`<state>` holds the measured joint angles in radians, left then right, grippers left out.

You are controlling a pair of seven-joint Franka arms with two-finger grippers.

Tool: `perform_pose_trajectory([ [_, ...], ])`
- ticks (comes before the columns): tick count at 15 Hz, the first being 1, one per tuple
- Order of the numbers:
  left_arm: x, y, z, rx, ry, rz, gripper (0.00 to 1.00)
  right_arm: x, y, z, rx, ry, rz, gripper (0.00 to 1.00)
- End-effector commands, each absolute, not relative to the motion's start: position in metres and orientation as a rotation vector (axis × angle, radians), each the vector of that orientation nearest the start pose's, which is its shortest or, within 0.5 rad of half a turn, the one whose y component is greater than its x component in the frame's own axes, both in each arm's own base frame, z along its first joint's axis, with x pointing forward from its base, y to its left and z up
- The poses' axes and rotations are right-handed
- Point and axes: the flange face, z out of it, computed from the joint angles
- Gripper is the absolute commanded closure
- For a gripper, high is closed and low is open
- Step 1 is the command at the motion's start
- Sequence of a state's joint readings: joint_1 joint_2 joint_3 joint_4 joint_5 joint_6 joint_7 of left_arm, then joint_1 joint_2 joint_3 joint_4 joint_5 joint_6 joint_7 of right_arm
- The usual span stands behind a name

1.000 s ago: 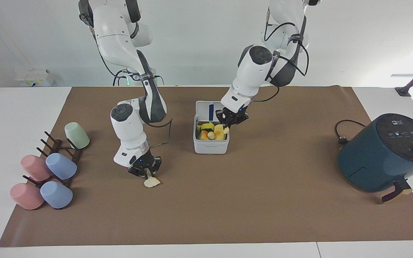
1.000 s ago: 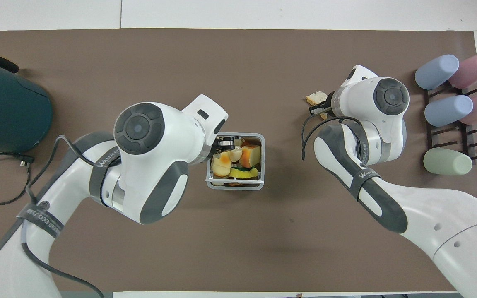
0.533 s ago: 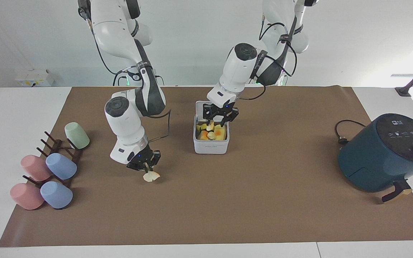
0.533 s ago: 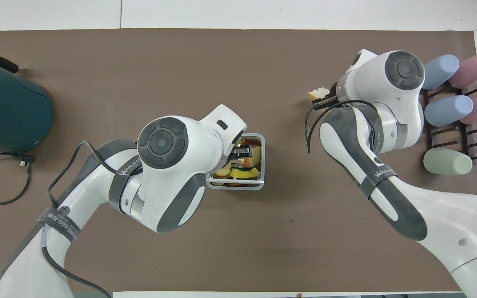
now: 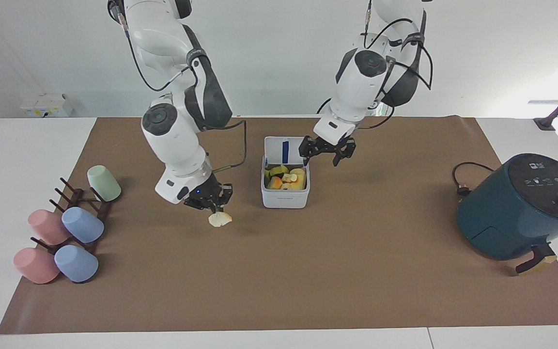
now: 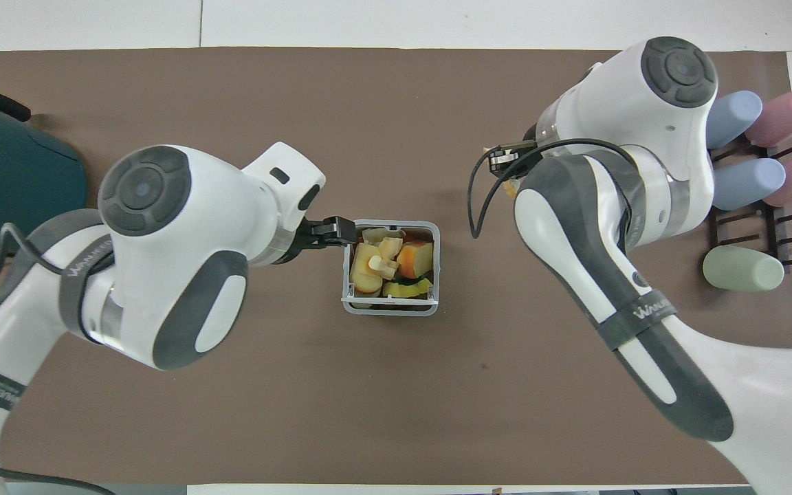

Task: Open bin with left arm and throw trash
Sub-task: 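Drop the triangular cracker into the bin with the right gripper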

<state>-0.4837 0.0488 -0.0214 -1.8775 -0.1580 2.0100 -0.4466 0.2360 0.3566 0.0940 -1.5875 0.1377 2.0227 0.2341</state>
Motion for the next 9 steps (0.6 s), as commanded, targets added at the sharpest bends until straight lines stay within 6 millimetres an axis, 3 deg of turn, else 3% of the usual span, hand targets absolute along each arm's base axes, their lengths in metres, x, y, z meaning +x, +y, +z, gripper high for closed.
perform_pose_trajectory([
  [1,0.512,-0.228,0.510,-3.246,0.069,-0.019,0.00,0.613,0.277,0.466,-2.940,0.159,0.012,1.00],
  [4,0.525,-0.164,0.524,-3.233,0.125,-0.007,0.00,0.575,0.349,0.477,-2.902,0.386,0.036,1.00],
  [5,0.527,-0.144,0.529,-3.231,0.144,-0.011,0.00,0.565,0.365,0.476,-2.895,0.436,0.046,1.00],
  [7,0.533,-0.102,0.541,-3.226,0.172,-0.019,0.00,0.542,0.386,0.473,-2.899,0.482,0.073,1.00],
  [9,0.539,-0.070,0.558,-3.185,0.196,-0.040,0.00,0.532,0.385,0.464,-2.913,0.493,0.092,1.00],
])
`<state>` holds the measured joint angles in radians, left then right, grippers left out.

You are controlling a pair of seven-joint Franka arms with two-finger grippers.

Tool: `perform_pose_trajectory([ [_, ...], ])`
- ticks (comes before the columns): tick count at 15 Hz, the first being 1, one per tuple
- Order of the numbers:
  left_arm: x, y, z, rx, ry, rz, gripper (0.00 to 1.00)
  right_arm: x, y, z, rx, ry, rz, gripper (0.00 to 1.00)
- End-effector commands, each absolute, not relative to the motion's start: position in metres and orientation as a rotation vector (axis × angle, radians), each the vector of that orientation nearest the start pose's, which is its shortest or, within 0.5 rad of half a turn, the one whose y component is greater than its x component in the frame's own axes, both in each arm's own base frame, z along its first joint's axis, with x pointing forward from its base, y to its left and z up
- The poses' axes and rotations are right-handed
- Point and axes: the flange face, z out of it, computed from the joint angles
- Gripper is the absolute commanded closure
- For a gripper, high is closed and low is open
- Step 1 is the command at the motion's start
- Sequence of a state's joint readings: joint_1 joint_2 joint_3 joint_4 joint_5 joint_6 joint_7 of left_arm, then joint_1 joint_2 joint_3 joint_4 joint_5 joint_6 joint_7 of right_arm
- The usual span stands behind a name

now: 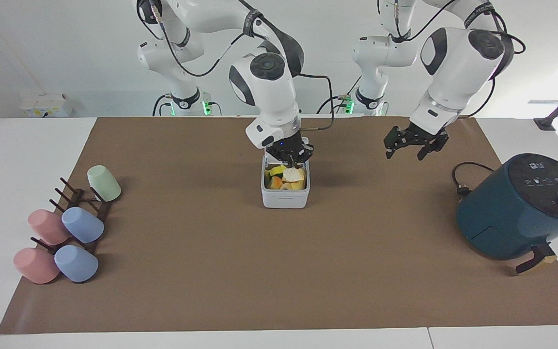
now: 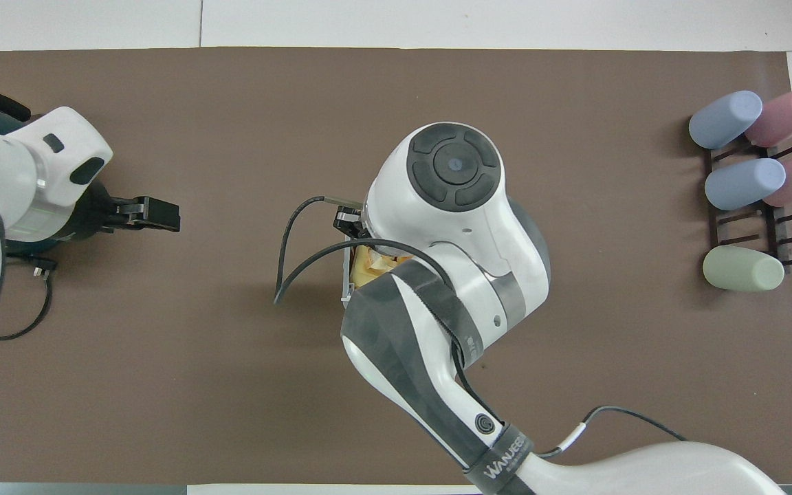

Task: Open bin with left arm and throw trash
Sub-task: 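Drop the triangular cracker into the bin with the right gripper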

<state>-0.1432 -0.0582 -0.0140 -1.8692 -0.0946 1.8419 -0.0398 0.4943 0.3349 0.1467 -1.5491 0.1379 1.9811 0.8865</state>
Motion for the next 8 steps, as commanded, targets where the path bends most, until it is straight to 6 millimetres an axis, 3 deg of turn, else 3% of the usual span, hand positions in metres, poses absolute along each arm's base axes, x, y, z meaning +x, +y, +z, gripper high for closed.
perform_pose_trajectory([
  [1,0.541,-0.063,0.566,-3.172,0.198,-0.037,0.00,0.529,0.383,0.459,-2.918,0.494,0.101,1.00],
  [2,0.544,-0.057,0.575,-3.173,0.185,-0.039,0.00,0.525,0.380,0.455,-2.922,0.494,0.103,1.00],
  [3,0.547,-0.055,0.585,-3.174,0.180,-0.037,0.00,0.524,0.379,0.452,-2.921,0.496,0.099,0.58],
  [4,0.551,-0.053,0.593,-3.173,0.175,-0.025,0.00,0.523,0.380,0.450,-2.922,0.499,0.100,0.06],
  [5,0.555,-0.050,0.599,-3.172,0.167,0.001,0.00,0.522,0.378,0.451,-2.925,0.500,0.105,0.00],
  [8,0.556,-0.049,0.612,-3.159,0.176,0.035,0.00,0.526,0.373,0.456,-2.932,0.514,0.119,0.00],
])
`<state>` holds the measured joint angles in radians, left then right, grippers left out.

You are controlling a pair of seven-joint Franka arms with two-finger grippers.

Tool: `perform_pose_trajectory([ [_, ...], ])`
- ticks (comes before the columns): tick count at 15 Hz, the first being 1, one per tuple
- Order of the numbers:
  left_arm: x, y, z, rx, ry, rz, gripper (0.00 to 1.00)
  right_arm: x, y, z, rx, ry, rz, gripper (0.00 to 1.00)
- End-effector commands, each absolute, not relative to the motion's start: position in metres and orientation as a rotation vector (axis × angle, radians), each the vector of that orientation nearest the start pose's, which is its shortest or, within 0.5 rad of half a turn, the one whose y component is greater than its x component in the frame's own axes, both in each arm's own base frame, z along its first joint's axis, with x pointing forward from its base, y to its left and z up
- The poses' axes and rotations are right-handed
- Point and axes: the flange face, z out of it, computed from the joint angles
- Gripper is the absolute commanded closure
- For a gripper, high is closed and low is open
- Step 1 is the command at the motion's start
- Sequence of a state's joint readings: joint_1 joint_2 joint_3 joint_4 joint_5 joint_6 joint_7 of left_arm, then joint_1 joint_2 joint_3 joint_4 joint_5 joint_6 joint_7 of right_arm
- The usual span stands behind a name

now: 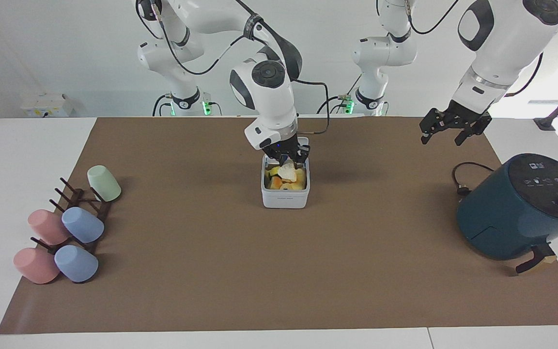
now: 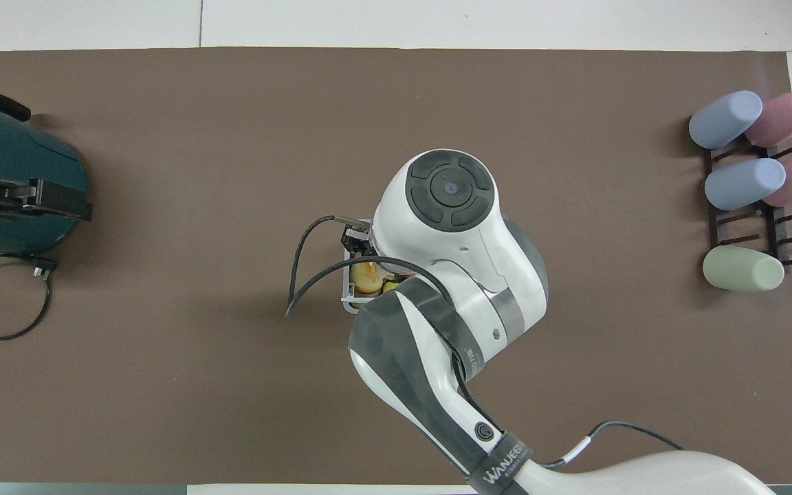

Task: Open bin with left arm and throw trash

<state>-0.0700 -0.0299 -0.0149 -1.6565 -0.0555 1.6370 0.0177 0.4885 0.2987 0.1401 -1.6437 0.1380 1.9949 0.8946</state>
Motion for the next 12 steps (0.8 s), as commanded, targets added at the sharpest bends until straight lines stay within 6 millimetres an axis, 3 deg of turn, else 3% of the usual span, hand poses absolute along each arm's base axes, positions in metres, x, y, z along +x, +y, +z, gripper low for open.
perform_pose_trajectory([
  [1,0.553,-0.044,0.614,-3.134,0.188,0.048,0.00,0.529,0.369,0.458,-2.935,0.523,0.129,0.00],
  [3,0.552,-0.031,0.615,-3.126,0.190,0.065,0.00,0.543,0.351,0.474,-2.949,0.530,0.096,0.00],
  [5,0.551,-0.032,0.614,-3.137,0.188,0.063,0.00,0.568,0.310,0.498,-2.954,0.502,0.080,0.00],
  [8,0.541,-0.032,0.615,-3.138,0.178,0.067,0.00,0.588,0.261,0.532,-3.024,0.412,0.028,0.00],
  [12,0.539,-0.032,0.613,-3.138,0.176,0.075,0.00,0.591,0.175,0.586,-3.126,0.186,0.004,0.00],
])
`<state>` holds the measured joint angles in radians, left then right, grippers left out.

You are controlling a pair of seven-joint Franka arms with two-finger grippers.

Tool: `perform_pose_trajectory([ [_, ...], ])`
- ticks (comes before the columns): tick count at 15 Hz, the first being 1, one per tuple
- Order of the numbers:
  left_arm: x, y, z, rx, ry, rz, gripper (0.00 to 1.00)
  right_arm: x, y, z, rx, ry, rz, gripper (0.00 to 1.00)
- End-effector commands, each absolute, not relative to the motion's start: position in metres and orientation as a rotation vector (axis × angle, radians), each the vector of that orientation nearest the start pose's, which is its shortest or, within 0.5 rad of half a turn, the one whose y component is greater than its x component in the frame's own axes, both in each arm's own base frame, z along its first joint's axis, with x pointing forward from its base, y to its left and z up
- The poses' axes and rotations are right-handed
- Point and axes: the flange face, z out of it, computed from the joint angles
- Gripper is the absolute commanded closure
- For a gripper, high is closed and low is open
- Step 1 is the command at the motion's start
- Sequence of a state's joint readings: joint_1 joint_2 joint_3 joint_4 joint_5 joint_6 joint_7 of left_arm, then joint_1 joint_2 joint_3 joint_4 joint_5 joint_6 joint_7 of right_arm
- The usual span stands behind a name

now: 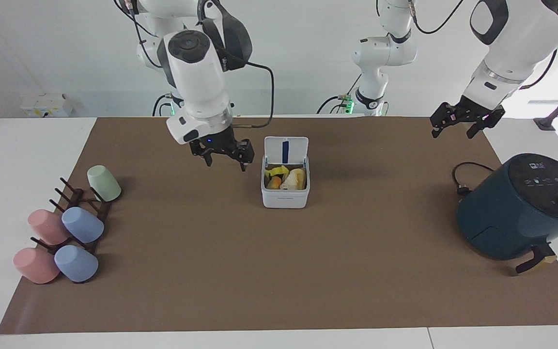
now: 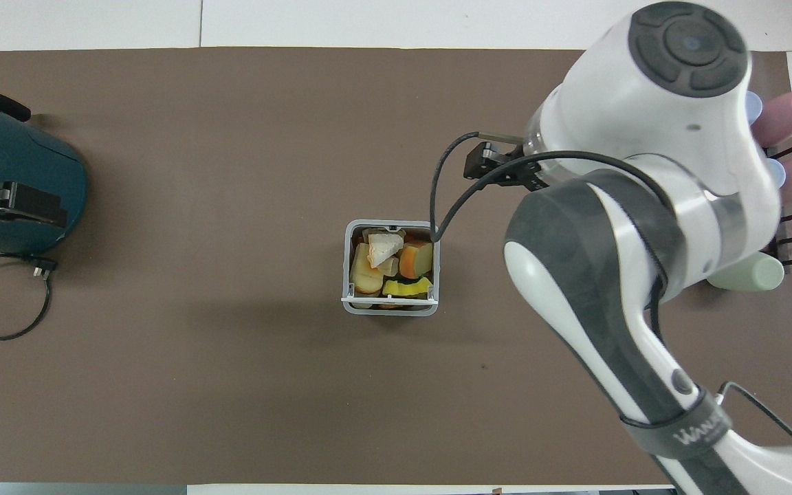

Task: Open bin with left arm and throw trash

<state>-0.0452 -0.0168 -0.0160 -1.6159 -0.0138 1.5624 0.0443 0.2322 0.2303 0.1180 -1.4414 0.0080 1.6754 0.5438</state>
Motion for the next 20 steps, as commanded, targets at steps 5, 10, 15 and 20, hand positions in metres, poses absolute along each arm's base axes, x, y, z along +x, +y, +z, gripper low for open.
perform_pose_trajectory([
  [5,0.540,-0.034,0.615,-3.139,0.183,0.051,0.00,0.586,0.077,0.603,-3.146,0.129,0.084,0.00],
  [10,0.541,-0.034,0.614,-3.139,0.186,0.039,0.00,0.566,0.042,0.601,-3.157,0.088,0.183,0.00],
  [15,0.541,-0.034,0.612,-3.140,0.183,0.039,0.00,0.557,-0.021,0.600,-3.169,0.069,0.176,0.00],
  [20,0.539,-0.034,0.610,-3.139,0.188,0.046,0.00,0.555,-0.041,0.590,-3.151,0.082,0.153,0.00],
])
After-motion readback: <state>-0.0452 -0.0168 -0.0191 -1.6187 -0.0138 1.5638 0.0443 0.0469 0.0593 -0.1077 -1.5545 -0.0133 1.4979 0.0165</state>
